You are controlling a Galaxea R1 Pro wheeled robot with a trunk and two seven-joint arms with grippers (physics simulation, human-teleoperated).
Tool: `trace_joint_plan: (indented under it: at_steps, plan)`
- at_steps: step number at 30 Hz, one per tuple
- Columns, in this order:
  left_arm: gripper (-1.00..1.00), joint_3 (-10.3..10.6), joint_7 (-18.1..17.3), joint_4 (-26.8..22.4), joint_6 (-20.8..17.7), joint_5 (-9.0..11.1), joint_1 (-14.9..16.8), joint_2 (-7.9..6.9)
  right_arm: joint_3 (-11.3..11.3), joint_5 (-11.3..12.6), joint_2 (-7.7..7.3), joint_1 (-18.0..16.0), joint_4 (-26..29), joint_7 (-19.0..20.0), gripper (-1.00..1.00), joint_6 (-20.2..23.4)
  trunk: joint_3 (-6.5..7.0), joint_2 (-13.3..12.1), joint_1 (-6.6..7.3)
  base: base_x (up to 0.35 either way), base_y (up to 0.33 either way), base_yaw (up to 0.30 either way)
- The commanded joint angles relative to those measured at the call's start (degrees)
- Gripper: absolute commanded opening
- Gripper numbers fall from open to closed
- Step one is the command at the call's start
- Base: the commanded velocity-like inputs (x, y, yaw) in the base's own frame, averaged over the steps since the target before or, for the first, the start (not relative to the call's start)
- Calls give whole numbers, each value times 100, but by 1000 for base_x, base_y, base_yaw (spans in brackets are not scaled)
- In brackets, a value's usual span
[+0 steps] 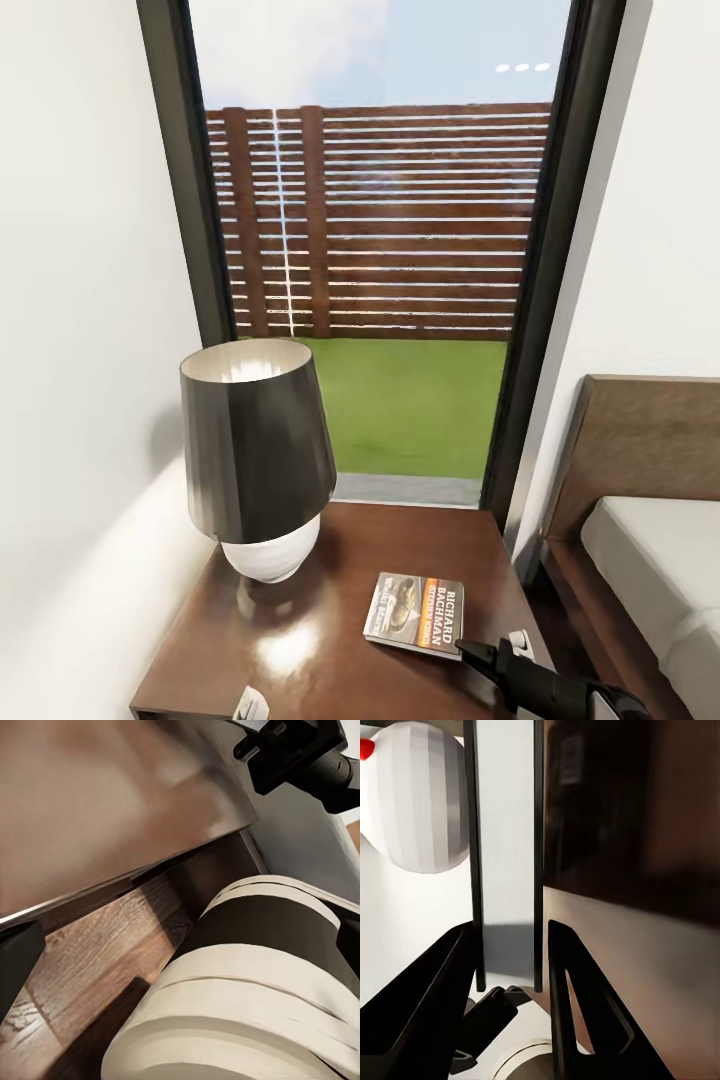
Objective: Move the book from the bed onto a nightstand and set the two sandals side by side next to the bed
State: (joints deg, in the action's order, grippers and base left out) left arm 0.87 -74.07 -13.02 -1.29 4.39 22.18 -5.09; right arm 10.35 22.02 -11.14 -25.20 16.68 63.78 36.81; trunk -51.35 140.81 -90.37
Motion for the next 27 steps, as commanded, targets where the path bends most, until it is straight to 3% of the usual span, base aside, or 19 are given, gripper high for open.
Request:
trace_joint_plan:
  at_steps: [1,3,4,27]
  plan:
    - [100,-69,-2,-2,41,44,6,-1,-9,-34,-2,-2,-7,1,-100,-25,-5,2,1,0,0,0]
    - [100,-69,-2,-1,41,44,6,-1,-12,-34,-2,-2,-7,2,-100,-25,-5,2,1,0,0,0]
    - [100,-69,-2,0,41,44,6,-1,-13,-33,-2,-2,-7,2,100,-25,-5,2,1,0,0,0]
    - [100,-75,-11,1,41,49,8,-1,-8,-34,-2,-2,-7,3,100,-25,-5,2,1,0,0,0]
